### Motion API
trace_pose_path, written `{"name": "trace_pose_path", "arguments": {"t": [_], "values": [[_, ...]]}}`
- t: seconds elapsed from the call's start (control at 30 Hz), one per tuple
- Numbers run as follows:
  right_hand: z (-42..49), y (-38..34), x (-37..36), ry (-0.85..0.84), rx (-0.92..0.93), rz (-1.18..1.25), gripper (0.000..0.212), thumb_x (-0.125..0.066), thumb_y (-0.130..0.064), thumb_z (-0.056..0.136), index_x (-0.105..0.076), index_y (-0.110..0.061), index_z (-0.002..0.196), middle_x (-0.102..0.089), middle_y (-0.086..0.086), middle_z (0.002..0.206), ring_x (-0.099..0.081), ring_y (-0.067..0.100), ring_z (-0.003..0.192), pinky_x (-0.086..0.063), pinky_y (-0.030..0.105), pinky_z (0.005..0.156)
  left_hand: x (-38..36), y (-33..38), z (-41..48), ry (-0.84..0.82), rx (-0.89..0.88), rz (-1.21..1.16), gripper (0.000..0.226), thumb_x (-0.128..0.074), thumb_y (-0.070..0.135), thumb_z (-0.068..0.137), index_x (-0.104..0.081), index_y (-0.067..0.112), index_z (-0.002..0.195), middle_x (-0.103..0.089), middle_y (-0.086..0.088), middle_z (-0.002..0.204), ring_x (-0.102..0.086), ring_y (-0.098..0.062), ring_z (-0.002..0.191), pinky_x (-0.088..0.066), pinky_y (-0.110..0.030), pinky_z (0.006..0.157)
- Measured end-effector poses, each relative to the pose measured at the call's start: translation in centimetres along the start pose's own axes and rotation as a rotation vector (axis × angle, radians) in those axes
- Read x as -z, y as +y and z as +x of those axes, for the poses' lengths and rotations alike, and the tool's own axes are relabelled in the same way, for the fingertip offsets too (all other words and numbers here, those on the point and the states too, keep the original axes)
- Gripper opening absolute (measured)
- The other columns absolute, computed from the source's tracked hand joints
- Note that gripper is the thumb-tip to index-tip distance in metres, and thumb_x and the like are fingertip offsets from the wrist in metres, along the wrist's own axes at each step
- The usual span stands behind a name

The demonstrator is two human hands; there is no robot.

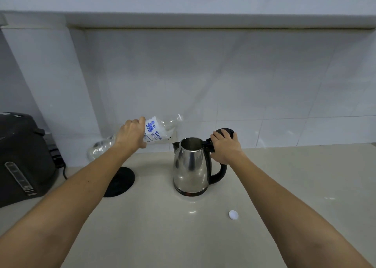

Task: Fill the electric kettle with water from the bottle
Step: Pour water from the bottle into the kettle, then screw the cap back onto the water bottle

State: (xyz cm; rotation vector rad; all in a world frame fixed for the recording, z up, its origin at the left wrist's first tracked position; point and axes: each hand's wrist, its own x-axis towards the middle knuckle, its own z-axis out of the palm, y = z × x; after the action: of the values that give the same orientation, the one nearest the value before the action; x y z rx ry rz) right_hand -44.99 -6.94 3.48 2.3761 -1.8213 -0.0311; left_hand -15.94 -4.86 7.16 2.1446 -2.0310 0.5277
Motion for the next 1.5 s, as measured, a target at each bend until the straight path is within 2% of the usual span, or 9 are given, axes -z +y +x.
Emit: {"name": "trace_pose_path", "arguments": {"t": [0.17,0.4,0.6,0.77,0.9,1.03,1.17,1.27,1.5], "values": [[-0.7,0.4,-1.3,0.125,0.041,0.005,0.066,-0.044,-0.032,0.095,-0.019,-0.013,0.152,-0.017,0.002,0.161,-0.006,0.024,0.149,-0.005,0.054,0.119,-0.9,1.6,-1.9,0.01,0.154,-0.422,0.064,-0.084,0.028,0.064,-0.046,0.003,0.11,-0.062,-0.014,0.1,-0.058,-0.032,0.093,-0.053,-0.041,0.075],[-1.9,0.9,-3.7,0.282,0.109,0.029,0.068,-0.043,-0.025,0.095,-0.013,-0.008,0.153,-0.008,0.006,0.163,-0.001,0.025,0.151,-0.004,0.051,0.119,-2.0,5.2,-6.4,0.096,0.312,-0.793,0.067,-0.085,0.034,0.062,-0.048,0.007,0.112,-0.061,-0.003,0.095,-0.058,-0.02,0.083,-0.049,-0.031,0.07],[-4.6,1.1,-8.5,0.459,0.241,0.069,0.069,-0.059,-0.011,0.074,-0.044,-0.007,0.141,-0.04,0.009,0.151,-0.038,0.027,0.14,-0.026,0.06,0.11,-3.2,9.2,-9.7,0.183,0.446,-0.993,0.066,-0.088,0.033,0.061,-0.051,0.009,0.112,-0.063,0.001,0.099,-0.059,-0.015,0.087,-0.046,-0.023,0.069],[-7.3,2.0,-13.9,0.288,0.262,0.184,0.052,-0.067,-0.012,0.074,-0.059,-0.009,0.125,-0.053,0.009,0.14,-0.053,0.027,0.127,-0.037,0.052,0.107,-4.8,11.8,-11.8,0.201,0.46,-1.119,0.068,-0.089,0.03,0.06,-0.052,0.011,0.113,-0.062,0.006,0.098,-0.061,-0.013,0.089,-0.047,-0.021,0.075],[-9.3,2.8,-16.9,-0.064,0.202,0.233,0.048,-0.05,-0.025,0.091,-0.047,-0.016,0.138,-0.042,0.003,0.147,-0.039,0.022,0.136,-0.026,0.039,0.113,-6.1,13.0,-12.5,0.197,0.457,-1.148,0.067,-0.091,0.028,0.057,-0.052,0.012,0.11,-0.061,0.007,0.096,-0.062,-0.013,0.09,-0.051,-0.023,0.078],[-10.8,3.3,-18.1,-0.221,0.129,0.224,0.046,-0.042,-0.035,0.094,-0.045,-0.02,0.137,-0.045,0.002,0.141,-0.043,0.023,0.127,-0.036,0.037,0.101,-7.5,13.4,-13.1,0.195,0.457,-1.148,0.069,-0.092,0.026,0.055,-0.052,0.011,0.11,-0.063,0.006,0.097,-0.063,-0.014,0.091,-0.053,-0.025,0.079],[-11.0,3.4,-18.5,-0.292,0.072,0.255,0.05,-0.044,-0.037,0.092,-0.041,-0.024,0.14,-0.042,0.002,0.141,-0.042,0.026,0.125,-0.043,0.04,0.098,-8.0,13.5,-13.3,0.213,0.494,-1.145,0.068,-0.091,0.027,0.056,-0.052,0.011,0.109,-0.062,0.007,0.098,-0.063,-0.014,0.091,-0.053,-0.025,0.081],[-10.7,3.3,-18.6,-0.304,0.029,0.333,0.047,-0.047,-0.03,0.093,-0.044,-0.02,0.139,-0.044,0.006,0.133,-0.047,0.028,0.12,-0.048,0.039,0.091,-8.4,13.3,-13.5,0.206,0.519,-1.124,0.072,-0.09,0.031,0.056,-0.05,0.011,0.111,-0.062,0.004,0.102,-0.062,-0.015,0.094,-0.054,-0.03,0.083],[-9.8,2.8,-17.9,-0.303,0.029,0.402,0.038,-0.048,-0.021,0.093,-0.053,-0.012,0.13,-0.048,0.01,0.125,-0.055,0.032,0.112,-0.048,0.036,0.089,-8.7,12.7,-13.9,0.147,0.501,-1.023,0.079,-0.086,0.047,0.055,-0.045,0.017,0.116,-0.062,0.004,0.11,-0.061,-0.015,0.099,-0.054,-0.034,0.081]]}}
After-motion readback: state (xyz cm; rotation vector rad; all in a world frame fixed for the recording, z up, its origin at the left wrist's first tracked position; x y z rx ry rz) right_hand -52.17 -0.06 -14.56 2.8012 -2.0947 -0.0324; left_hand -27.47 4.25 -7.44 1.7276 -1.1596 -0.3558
